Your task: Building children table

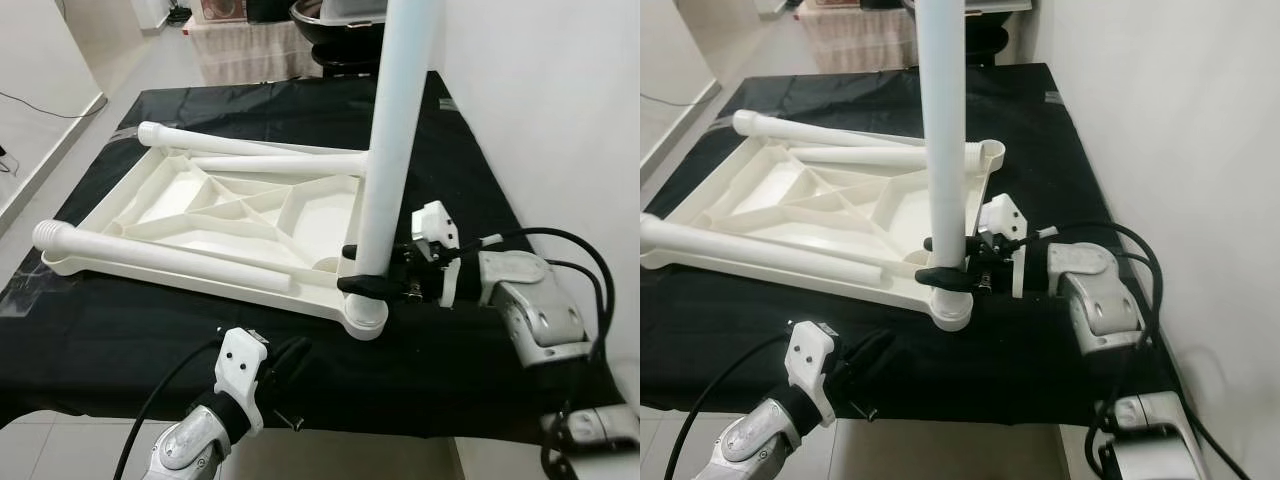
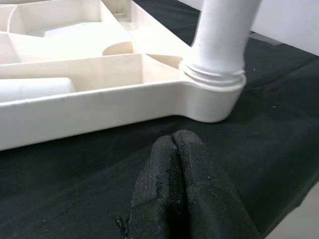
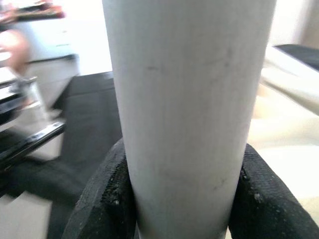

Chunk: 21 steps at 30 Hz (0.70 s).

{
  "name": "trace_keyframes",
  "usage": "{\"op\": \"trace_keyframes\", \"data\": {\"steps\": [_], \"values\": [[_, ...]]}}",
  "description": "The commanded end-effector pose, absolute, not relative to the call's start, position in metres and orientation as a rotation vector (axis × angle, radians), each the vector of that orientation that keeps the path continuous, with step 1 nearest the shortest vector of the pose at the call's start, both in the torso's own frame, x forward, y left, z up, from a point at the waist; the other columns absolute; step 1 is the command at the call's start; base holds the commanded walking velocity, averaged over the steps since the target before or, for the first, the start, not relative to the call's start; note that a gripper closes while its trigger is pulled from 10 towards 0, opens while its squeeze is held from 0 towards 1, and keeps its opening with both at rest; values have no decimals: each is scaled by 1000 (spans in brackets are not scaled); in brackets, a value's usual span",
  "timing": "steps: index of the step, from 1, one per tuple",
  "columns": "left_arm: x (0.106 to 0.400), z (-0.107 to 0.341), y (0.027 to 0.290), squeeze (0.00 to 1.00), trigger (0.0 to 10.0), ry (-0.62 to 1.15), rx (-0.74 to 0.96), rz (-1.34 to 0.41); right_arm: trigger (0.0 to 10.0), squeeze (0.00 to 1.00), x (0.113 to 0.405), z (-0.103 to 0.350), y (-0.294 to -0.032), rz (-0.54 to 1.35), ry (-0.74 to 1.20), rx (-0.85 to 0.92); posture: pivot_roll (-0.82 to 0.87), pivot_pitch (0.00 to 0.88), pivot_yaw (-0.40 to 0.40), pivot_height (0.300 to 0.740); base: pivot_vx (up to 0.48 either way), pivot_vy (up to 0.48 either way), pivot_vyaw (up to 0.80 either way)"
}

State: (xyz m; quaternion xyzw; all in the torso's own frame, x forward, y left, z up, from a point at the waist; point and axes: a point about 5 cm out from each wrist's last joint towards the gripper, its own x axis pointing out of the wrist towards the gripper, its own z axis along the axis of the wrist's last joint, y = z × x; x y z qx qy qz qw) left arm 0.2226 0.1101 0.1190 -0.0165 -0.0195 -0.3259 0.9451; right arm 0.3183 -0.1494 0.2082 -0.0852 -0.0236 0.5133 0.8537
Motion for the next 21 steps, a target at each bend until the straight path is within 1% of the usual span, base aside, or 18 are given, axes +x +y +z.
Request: {"op": "trace_keyframes", "data": {"steps": [1,2,3,4,5,6,8,9,10,11,13,14,15,16,17,21], "values": [[219,116,112,0,10000,-23,-37,-668,0,0,322,190,-157,854,33,-158,-1,185,30,740,0,0,0],[219,116,113,0,10000,-23,-37,-669,0,0,321,181,-156,705,53,-158,-4,186,31,740,0,0,0],[219,117,114,0,10000,-22,-38,-669,0,0,313,164,-157,458,103,-138,-16,192,38,740,0,0,0],[219,117,114,0,10000,-22,-38,-669,0,0,313,164,-157,458,103,-138,-16,192,38,740,0,0,0],[220,117,115,0,10000,-22,-38,-671,0,0,297,148,-150,350,151,-131,-18,201,57,740,0,0,0],[222,117,115,0,10000,-20,-37,-675,0,0,283,135,-139,301,189,-126,-27,178,75,740,0,0,0],[222,117,115,0,10000,-20,-37,-675,0,0,283,135,-139,301,189,-126,-27,178,75,740,0,0,0],[224,116,115,0,10000,-15,-35,-681,0,0,288,136,-129,345,180,-132,-21,175,71,740,0,0,0],[224,116,115,0,10000,-15,-35,-681,0,0,288,136,-129,345,180,-132,-21,175,71,740,0,0,0],[225,115,115,0,10000,-12,-34,-688,0,0,293,140,-121,360,166,-144,-19,170,68,740,0,0,0],[225,115,114,0,10000,-12,-33,-691,0,0,294,142,-118,363,162,-144,-19,170,68,740,0,0,0],[226,115,114,0,10000,-14,-31,-689,2392,0,298,144,-112,381,150,-147,-14,162,61,740,0,0,0],[227,115,114,0,10000,-17,-30,-684,2392,0,300,147,-107,389,141,-150,-13,161,60,740,0,0,0],[227,115,115,0,10000,-21,-30,-675,10000,0,301,150,-100,442,124,-139,-12,158,59,740,0,0,0],[228,115,115,0,10000,-24,-30,-668,10000,1000,303,153,-97,465,110,-128,-10,157,58,740,0,0,0],[229,115,114,0,10000,-26,-29,-663,10000,1000,305,160,-93,482,80,-104,-6,152,51,740,0,0,0]]}}
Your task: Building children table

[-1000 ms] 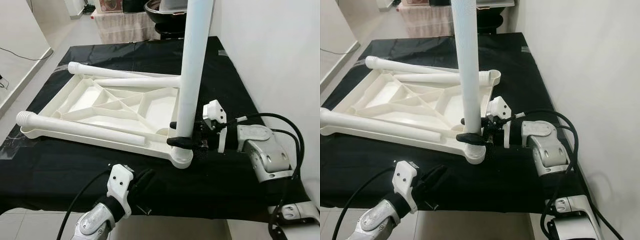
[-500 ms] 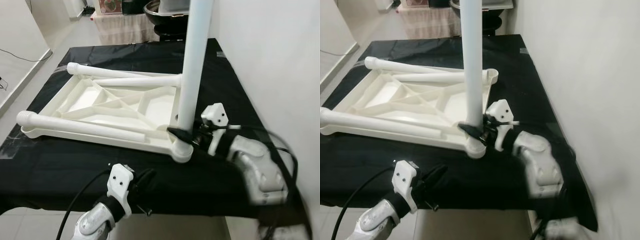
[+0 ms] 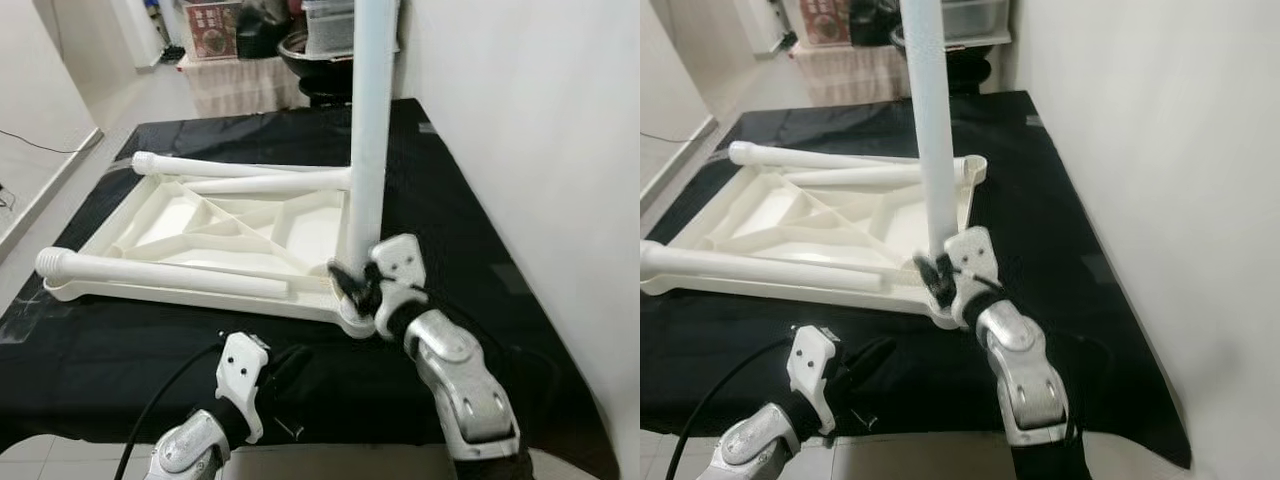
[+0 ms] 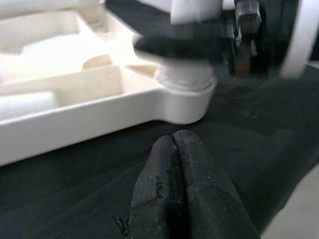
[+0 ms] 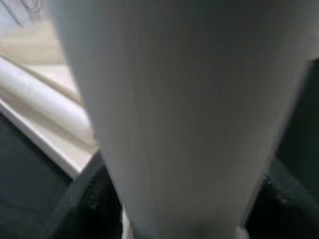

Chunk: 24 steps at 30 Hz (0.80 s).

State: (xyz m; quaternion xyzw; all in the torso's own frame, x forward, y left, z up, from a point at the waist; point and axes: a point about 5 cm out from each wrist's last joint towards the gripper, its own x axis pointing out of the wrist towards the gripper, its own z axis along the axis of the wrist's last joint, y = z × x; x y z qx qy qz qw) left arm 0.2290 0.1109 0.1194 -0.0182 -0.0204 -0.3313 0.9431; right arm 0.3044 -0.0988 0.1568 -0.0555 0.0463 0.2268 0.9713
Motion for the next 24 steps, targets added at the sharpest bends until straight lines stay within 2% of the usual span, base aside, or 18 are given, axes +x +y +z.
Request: {"op": "trace_keyframes", "data": {"steps": [1,3,4,6,7,9,11,15,16,19,20,24], "values": [[229,115,114,0,10000,-26,-29,-663,10000,1000,305,160,-93,482,80,-104,-6,152,51,740,0,0,0],[229,115,113,0,10000,-26,-28,-664,10000,1000,308,169,-90,536,38,-71,-5,150,44,740,0,0,0],[230,115,112,0,10000,-27,-28,-665,10000,635,311,199,-83,793,-92,-21,-19,148,49,740,0,0,0],[230,115,112,0,10000,-27,-28,-665,10000,635,311,199,-83,793,-92,-21,-19,148,49,740,0,0,0],[230,115,111,0,10000,-29,-29,-667,10000,0,311,212,-84,929,-133,-45,-20,147,46,740,0,0,0],[230,115,111,0,10000,-31,-32,-672,10000,0,313,222,-89,1130,-144,-149,-20,148,47,740,0,0,0],[231,115,110,0,10000,-31,-33,-673,10000,0,317,222,-94,1200,-118,-230,-19,148,47,740,0,0,0],[230,115,111,0,10000,-32,-30,-671,10000,0,323,223,-98,1351,-82,-229,-3,152,48,740,0,0,0],[229,115,111,0,10000,-32,-29,-670,7765,0,326,223,-98,1354,-79,-219,1,155,48,740,0,0,0],[229,115,111,0,10000,-32,-29,-670,7765,0,329,224,-98,1353,-77,-214,1,155,48,740,0,0,0],[228,115,110,0,10000,-30,-29,-670,0,0,333,223,-96,1387,-62,-188,13,160,44,740,0,0,0],[227,115,110,0,10000,-29,-33,-668,0,0,338,223,-97,1390,-56,-167,14,161,42,740,0,0,0]]}}
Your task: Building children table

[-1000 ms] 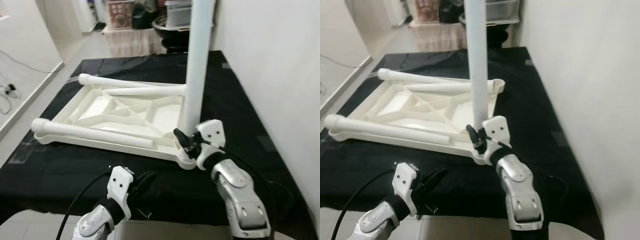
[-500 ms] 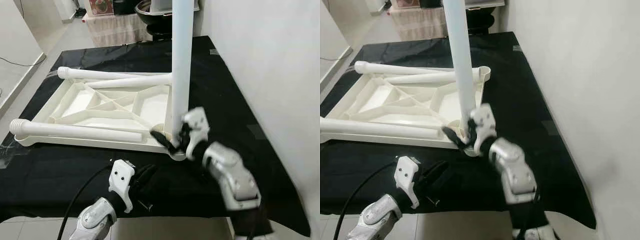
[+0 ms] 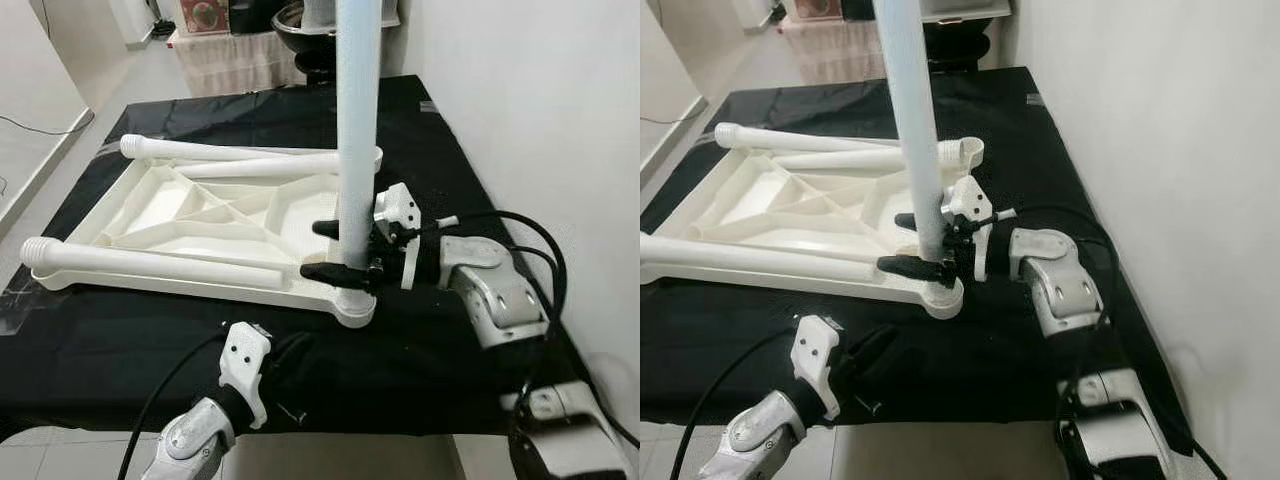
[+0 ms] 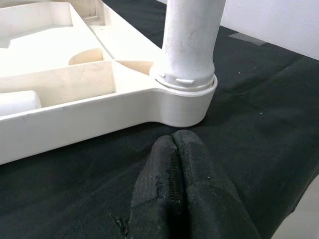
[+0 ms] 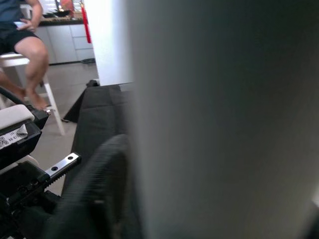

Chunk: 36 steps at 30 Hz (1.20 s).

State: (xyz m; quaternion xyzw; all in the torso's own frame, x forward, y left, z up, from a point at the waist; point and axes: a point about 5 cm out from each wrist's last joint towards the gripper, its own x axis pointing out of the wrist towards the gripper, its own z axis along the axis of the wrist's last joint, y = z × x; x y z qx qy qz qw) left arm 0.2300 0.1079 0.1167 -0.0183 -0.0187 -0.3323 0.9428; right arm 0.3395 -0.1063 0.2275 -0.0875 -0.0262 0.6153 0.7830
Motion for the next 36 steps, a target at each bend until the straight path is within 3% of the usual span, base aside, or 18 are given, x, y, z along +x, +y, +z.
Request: {"op": "trace_keyframes", "data": {"steps": [1,7,9,10,11,12,14,16,18,21,22,23,26,27,34,35,36], "values": [[227,115,110,0,10000,-29,-33,-668,0,0,338,223,-97,1390,-56,-167,14,161,42,740,0,0,0],[225,115,109,0,10000,-31,-39,-665,0,0,342,220,-111,1231,-94,-191,15,166,41,740,0,0,0],[224,115,109,0,10000,-30,-41,-666,0,0,341,214,-121,1024,-95,-113,12,168,32,740,0,0,0],[224,115,110,0,10000,-30,-41,-665,0,0,337,200,-129,817,-45,-54,12,169,31,740,0,0,0],[224,115,110,0,10000,-30,-41,-665,0,0,337,200,-129,817,-45,-54,12,169,31,740,0,0,0],[223,115,111,0,10000,-30,-41,-663,0,0,332,185,-135,538,5,-101,-7,176,33,740,0,0,0],[223,115,111,0,10000,-30,-41,-663,0,0,332,185,-135,538,5,-101,-7,176,33,740,0,0,0],[224,115,113,0,10000,-28,-46,-667,0,0,293,155,-127,349,85,-80,-6,181,41,740,0,0,0],[225,115,113,0,10000,-26,-45,-671,0,0,281,145,-121,330,117,-57,-33,160,60,740,0,0,0],[226,114,112,0,10000,-22,-48,-678,0,0,284,142,-116,357,114,-53,-17,153,52,740,0,0,0],[228,112,111,0,10000,-19,-40,-694,0,0,298,142,-111,377,99,-78,-13,143,47,740,0,0,0],[229,112,111,0,10000,-21,-39,-690,10000,0,305,145,-108,373,94,-82,-10,142,47,740,0,0,0],[230,113,111,0,10000,-30,-39,-665,10000,0,309,153,-97,427,82,-36,-8,140,44,740,0,0,0],[230,113,111,0,10000,-32,-39,-658,10000,1000,309,157,-93,474,69,-11,-2,139,38,740,0,0,0],[231,113,111,0,10000,-37,-38,-650,10000,1000,309,182,-88,629,-20,24,1,137,33,740,0,0,0],[231,113,111,0,10000,-37,-38,-651,10000,0,310,190,-90,690,-57,22,1,137,33,740,0,0,0],[231,113,111,0,10000,-37,-38,-653,10000,0,311,197,-93,771,-76,13,1,135,29,740,0,0,0]]}}
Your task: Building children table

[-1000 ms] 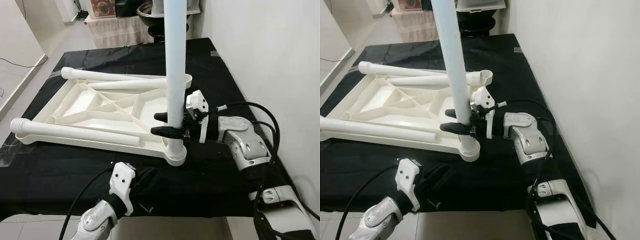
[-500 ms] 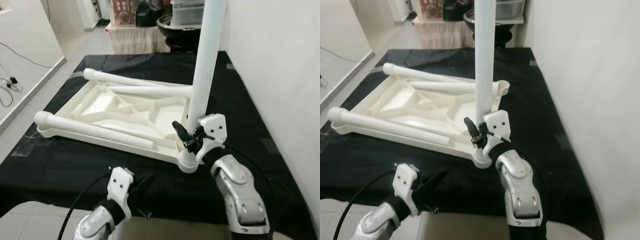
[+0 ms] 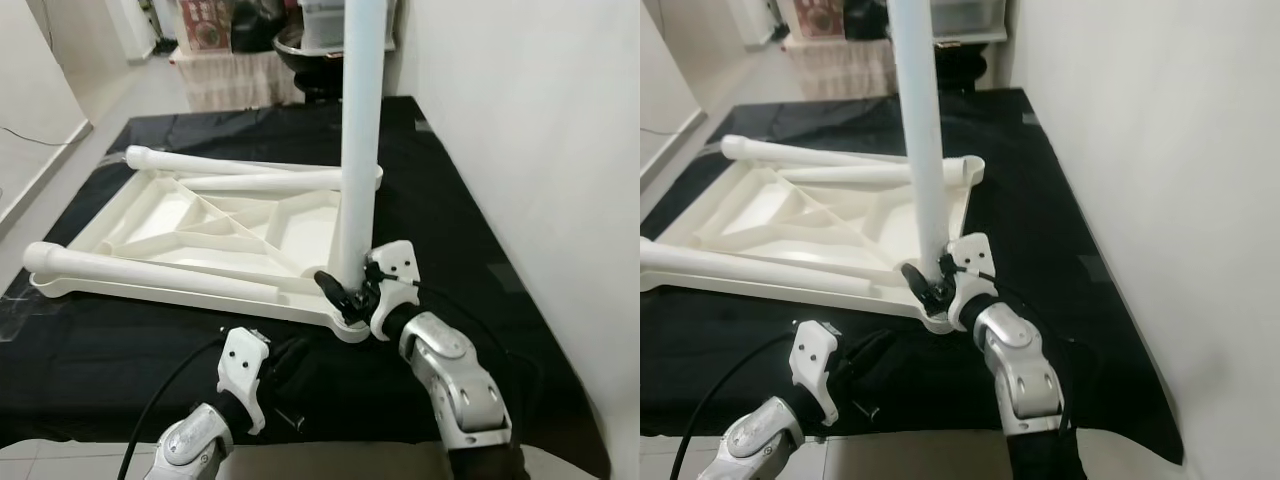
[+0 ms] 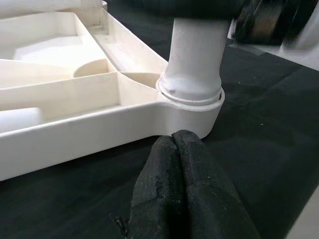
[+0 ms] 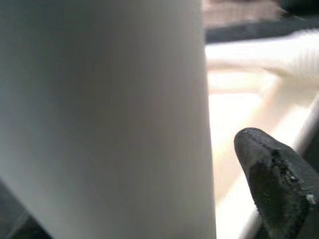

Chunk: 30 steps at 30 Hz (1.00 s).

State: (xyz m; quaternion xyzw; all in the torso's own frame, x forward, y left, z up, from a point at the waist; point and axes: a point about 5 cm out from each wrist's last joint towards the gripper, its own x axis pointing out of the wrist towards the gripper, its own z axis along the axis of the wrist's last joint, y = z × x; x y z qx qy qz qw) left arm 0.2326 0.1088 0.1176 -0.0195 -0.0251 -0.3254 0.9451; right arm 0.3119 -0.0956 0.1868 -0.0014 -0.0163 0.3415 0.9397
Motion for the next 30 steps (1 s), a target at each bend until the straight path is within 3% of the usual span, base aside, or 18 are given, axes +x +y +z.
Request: {"op": "trace_keyframes", "data": {"steps": [1,6,18,19,20,21,30], "values": [[231,113,111,0,10000,-38,-39,-655,10000,0,312,201,-97,838,-88,-23,1,135,29,740,0,0,0],[232,113,109,0,10000,-40,-40,-658,10000,0,313,201,-112,1108,-33,-182,5,134,22,740,0,0,0],[232,113,106,0,10000,-46,-40,-653,10000,0,331,210,-125,1254,6,-206,15,134,13,740,0,0,0],[231,114,106,0,10000,-47,-41,-652,2627,0,333,212,-126,1268,7,-202,15,136,12,740,0,0,0],[231,114,106,0,10000,-47,-41,-652,2627,0,333,212,-126,1268,7,-202,15,136,12,740,0,0,0],[231,114,106,0,10000,-48,-42,-652,0,0,335,212,-128,1276,7,-195,14,138,12,740,0,0,0],[231,114,104,0,10000,-49,-49,-655,0,0,336,211,-138,1275,3,-178,-8,146,14,740,0,0,0]]}}
